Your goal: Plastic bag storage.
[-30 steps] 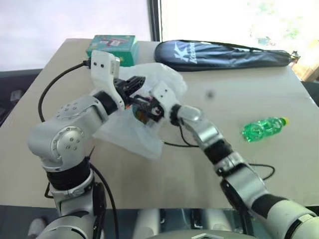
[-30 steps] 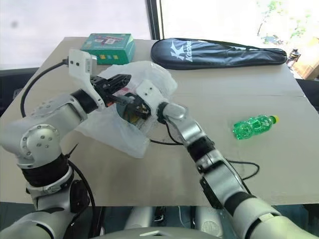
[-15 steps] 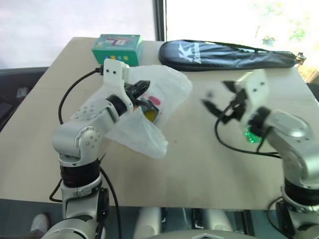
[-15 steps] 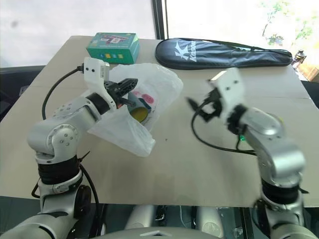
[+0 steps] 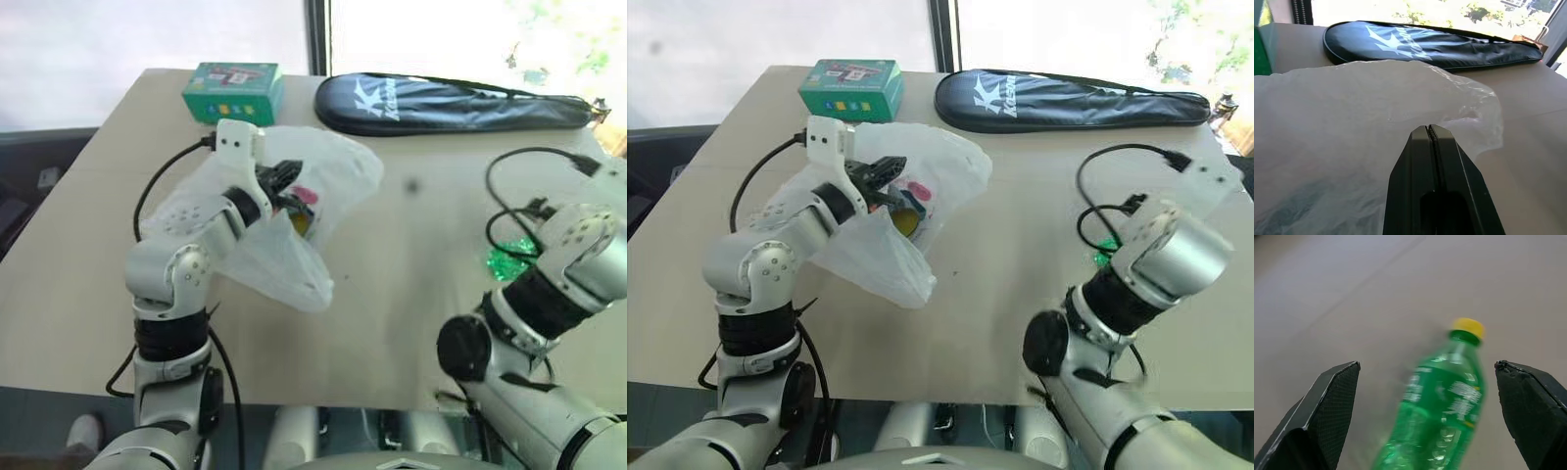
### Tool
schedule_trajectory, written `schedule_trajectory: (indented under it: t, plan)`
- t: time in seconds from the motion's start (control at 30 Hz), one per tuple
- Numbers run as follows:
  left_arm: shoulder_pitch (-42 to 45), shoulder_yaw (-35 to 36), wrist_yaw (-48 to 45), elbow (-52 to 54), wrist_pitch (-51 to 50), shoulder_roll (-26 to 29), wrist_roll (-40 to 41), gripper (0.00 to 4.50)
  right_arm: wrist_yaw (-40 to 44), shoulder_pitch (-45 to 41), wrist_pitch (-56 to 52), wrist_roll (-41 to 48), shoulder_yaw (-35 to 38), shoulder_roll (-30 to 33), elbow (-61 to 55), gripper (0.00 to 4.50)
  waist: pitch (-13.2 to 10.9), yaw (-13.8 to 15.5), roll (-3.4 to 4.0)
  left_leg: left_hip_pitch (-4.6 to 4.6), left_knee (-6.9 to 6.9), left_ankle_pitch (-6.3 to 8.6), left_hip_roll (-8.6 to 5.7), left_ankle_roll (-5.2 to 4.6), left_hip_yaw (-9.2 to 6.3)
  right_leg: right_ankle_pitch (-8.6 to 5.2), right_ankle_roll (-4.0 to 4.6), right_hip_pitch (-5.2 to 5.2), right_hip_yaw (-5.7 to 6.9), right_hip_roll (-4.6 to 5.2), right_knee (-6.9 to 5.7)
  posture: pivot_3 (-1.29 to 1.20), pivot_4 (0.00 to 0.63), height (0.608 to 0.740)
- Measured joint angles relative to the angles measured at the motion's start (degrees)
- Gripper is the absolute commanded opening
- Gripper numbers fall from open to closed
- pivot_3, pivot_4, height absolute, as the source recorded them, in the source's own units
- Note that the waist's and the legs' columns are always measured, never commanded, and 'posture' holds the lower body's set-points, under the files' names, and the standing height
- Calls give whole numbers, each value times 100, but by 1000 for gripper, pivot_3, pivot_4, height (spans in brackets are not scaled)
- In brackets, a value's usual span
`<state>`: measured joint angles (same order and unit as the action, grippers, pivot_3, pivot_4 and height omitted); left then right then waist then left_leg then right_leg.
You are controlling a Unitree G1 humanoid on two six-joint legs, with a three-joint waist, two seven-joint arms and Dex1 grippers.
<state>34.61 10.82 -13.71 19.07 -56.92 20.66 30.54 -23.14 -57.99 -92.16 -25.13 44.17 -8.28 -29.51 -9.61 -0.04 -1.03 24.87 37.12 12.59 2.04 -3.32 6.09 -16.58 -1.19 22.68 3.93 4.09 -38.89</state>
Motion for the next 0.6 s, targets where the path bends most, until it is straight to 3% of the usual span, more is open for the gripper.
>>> schedule_trajectory:
  t: [0.23,0.6]
  plan:
    - [-54,-10,103,65,-22,-47,12,0,-364,-670,5,-464,1063,-88,500,4456,1,-113,8,-19,-18,-3,18,5,24,-1,2,9,-8,-7,-4,0,150,740]
    - [-204,23,177,225,-143,-62,58,0,-6,-813,0,13,1035,-85,2183,4456,5,-198,9,-14,-22,-4,14,6,19,-1,2,7,-22,-6,0,0,150,740]
